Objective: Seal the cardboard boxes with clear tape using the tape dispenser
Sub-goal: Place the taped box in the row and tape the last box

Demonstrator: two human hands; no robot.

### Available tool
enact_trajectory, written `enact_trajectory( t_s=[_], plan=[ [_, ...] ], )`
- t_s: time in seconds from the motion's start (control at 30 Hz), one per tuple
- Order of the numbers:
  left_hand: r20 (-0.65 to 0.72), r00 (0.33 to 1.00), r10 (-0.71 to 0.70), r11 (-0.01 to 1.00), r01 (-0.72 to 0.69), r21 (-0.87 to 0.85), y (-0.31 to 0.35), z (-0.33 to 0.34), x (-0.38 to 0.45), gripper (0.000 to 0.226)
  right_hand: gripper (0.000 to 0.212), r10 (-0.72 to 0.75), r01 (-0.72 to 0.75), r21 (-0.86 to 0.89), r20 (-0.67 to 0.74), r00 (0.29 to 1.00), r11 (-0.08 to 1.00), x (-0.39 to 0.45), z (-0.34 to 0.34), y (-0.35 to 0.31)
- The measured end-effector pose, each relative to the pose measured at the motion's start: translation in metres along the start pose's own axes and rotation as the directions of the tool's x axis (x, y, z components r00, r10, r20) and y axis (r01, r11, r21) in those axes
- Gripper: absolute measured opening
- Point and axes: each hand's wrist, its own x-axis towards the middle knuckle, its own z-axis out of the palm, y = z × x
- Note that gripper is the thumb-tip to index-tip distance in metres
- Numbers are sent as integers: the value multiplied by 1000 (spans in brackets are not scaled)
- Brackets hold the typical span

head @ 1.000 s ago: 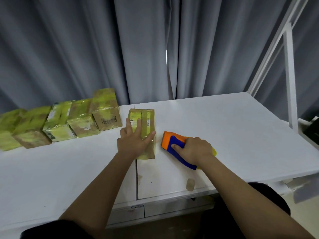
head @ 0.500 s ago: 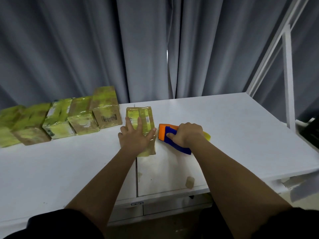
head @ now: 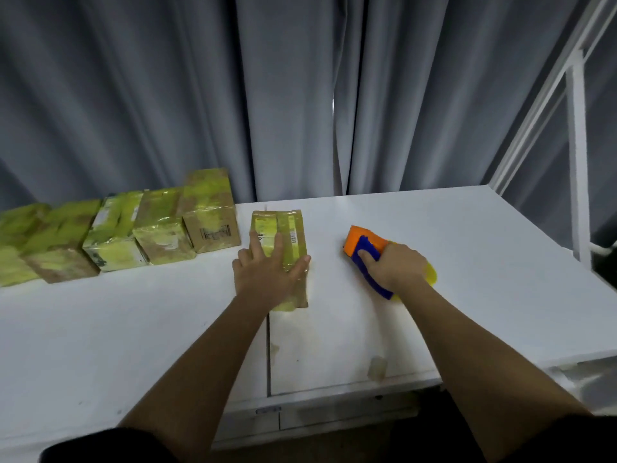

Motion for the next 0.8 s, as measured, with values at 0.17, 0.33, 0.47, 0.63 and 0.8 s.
enact_trajectory(
  t_s=[0.17,0.33,0.47,0.63,0.8],
  plan=[
    [74,996,51,998,-53,23,-6,1,5,117,58,-88,93,72,-77,993,993,1,11,-1],
    [121,993,-12,979,37,-202,-2,-8,2,113,55,-176,222,208,-218,960,953,-19,22,-4],
    [107,994,26,1000,-26,2,-4,-6,0,90,53,-213,253,106,-290,933,962,-35,32,2],
    [224,970,-97,981,131,-141,2,-22,-6,79,54,-231,229,-39,-231,945,973,-42,46,11],
    [283,946,-158,964,210,-163,2,-28,-16,79,57,-262,242,-143,-142,955,960,-49,50,8]
  ],
)
